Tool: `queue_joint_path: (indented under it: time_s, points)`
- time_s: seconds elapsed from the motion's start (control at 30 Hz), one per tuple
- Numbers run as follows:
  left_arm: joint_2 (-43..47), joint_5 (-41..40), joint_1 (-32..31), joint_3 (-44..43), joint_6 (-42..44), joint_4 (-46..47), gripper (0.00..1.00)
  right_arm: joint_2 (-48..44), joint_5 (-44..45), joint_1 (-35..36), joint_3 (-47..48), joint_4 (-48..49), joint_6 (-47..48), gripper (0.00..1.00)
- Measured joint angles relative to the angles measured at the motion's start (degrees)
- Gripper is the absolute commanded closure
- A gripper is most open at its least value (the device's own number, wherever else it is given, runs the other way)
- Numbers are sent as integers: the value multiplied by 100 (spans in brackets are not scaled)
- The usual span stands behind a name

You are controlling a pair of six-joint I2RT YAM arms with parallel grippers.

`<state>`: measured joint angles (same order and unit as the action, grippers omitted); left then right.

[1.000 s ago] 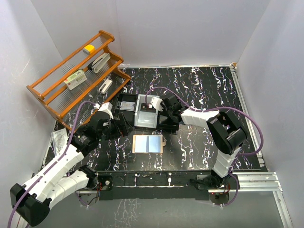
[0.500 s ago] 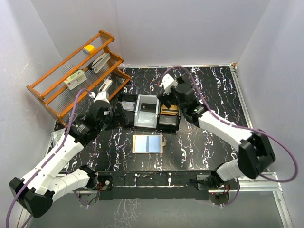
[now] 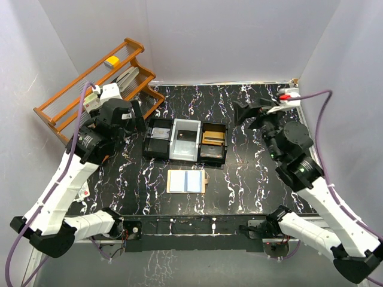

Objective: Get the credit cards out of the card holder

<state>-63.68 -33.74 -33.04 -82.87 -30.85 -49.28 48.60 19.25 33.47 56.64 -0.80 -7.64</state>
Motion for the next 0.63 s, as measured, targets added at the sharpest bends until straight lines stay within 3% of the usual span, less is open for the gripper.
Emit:
queue_joint_path:
  time_s: [0.13, 0.27, 0.63]
  points:
    - [-352, -26, 540, -330, 433, -131, 1, -184, 94, 0, 389, -682, -153, 2]
    - [-728, 151, 1185, -697, 573, -155, 1, 219, 490, 0, 1141, -1445, -166, 2]
    - [-404, 297, 1198, -855, 315, -173, 1, 734, 588, -7, 1775, -2789, -400, 2]
